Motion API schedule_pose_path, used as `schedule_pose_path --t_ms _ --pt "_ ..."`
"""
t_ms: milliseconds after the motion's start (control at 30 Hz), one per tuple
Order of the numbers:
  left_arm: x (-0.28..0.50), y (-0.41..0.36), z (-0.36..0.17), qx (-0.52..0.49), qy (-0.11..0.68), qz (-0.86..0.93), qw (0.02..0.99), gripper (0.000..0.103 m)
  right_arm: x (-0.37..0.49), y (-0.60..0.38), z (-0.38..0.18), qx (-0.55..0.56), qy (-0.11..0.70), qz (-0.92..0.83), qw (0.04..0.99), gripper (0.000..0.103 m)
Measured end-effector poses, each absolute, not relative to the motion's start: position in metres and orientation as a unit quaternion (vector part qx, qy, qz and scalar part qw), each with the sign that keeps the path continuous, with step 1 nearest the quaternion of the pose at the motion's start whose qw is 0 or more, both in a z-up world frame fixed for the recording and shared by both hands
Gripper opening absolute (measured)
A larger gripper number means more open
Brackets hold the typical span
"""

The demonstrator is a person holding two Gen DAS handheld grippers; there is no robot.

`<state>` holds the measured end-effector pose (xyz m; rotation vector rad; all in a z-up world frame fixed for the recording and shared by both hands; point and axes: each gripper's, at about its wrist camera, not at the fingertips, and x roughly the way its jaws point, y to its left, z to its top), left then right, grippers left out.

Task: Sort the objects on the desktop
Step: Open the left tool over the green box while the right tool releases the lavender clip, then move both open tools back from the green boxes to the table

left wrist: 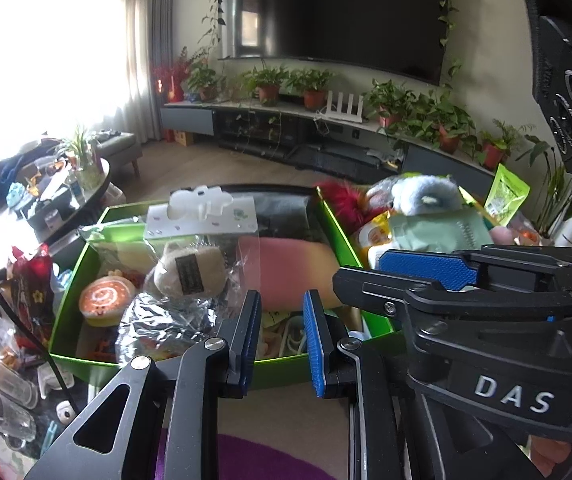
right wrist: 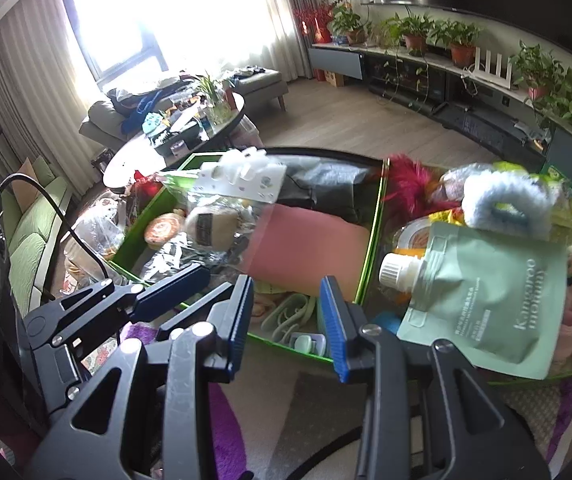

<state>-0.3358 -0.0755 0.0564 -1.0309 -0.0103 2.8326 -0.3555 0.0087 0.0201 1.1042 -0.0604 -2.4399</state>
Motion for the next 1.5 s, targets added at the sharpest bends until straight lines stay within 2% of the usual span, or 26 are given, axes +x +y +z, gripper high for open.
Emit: schedule_pose_path --t_ms 100,167,200,667,1033,1500 --pt "-0.327 -0.075 0.064 -0.337 -0.006 0.939 0.063 0.026 -0.343 0.009 0.031 0.392 -0.019 -0.89 0.235 0.036" --pt "-0.319 -0.075 0.068 -0.335 -0.008 0.94 0.063 0.04 -0.331 0.008 0.038 0.387 -0.015 -0.891 0.239 0.036" --pt "-0.315 -0.074 0.07 -0.333 -0.008 0.941 0.063 0.041 -0.328 0.008 0.04 0.385 -0.015 -0.891 0.24 0.036" --pt "-0.248 -0.072 0.093 -0.311 -0.001 0.948 0.061 0.041 -0.259 0.016 0.06 0.367 -0.013 -0.893 0.26 0.036" --pt "-0.201 -0.068 0.095 -0.313 -0.01 0.947 0.066 0.041 -0.213 0.025 0.06 0.362 -0.012 -0.892 0.27 0.036" --pt "-0.157 -0.059 0.087 -0.321 -0.013 0.945 0.07 0.041 -0.164 0.039 0.052 0.361 -0.015 -0.891 0.276 0.041"
